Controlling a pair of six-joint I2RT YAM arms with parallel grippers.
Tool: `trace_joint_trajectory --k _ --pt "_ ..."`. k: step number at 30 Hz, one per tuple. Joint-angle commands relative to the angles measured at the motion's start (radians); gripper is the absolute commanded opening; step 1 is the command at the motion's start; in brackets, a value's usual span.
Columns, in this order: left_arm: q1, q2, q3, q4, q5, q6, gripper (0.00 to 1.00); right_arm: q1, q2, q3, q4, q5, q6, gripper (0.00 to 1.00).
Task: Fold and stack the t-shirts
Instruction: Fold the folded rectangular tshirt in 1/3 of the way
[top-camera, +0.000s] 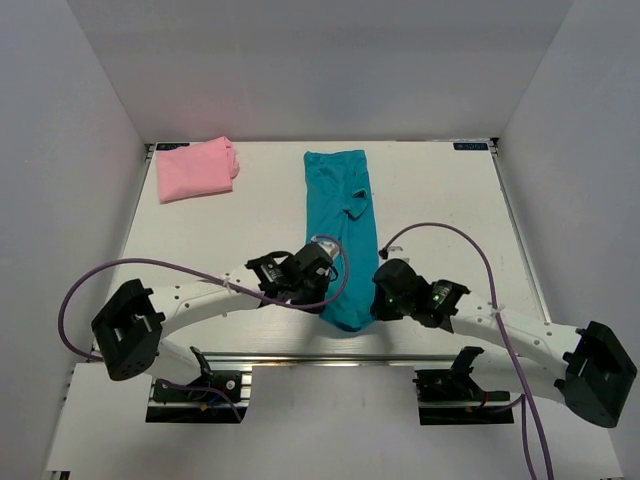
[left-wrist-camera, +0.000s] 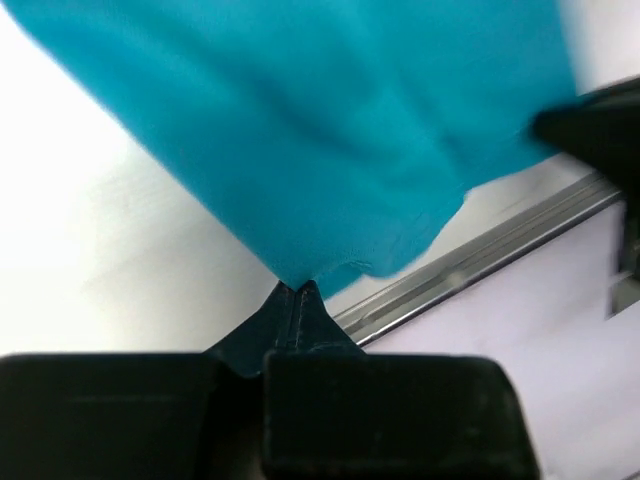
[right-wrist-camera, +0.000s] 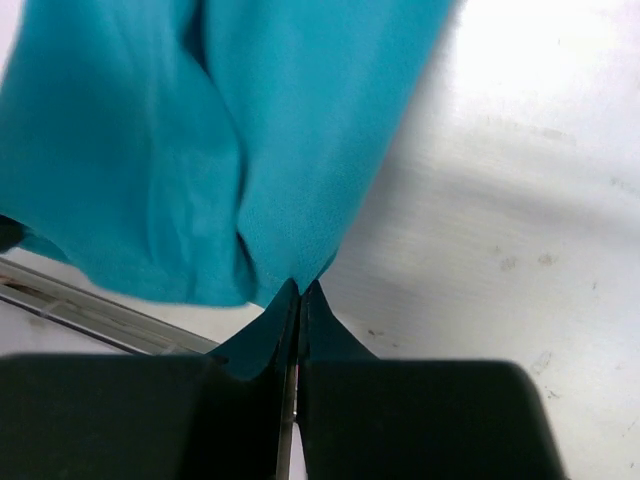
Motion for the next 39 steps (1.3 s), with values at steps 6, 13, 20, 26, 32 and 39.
trace_joint_trajectory --k 6,13,20,26,32,39 --pt "0.054 0.061 0.205 -0.072 -0.204 0.018 0.00 -0.069 0.164 0.243 -0.055 0.192 -0.069 0.00" --pt "0.198 0.132 0.300 -0.022 -0.217 0.019 0.00 -0.206 0.315 0.399 0.039 0.146 -0.173 0.00" --pt "0.304 0.256 0.415 0.023 -0.172 0.090 0.00 -0.296 0.462 0.553 0.076 0.123 -0.262 0.00" --pt "0.361 0.281 0.451 0.094 -0.158 0.146 0.00 -0.345 0.541 0.644 0.088 0.093 -0.282 0.00" --pt "0.404 0.334 0.506 0.171 -0.138 0.218 0.00 -0.388 0.627 0.734 0.085 0.063 -0.313 0.00" --pt "0.425 0.379 0.573 0.233 -0.102 0.286 0.00 -0.428 0.694 0.817 0.082 0.062 -0.319 0.00"
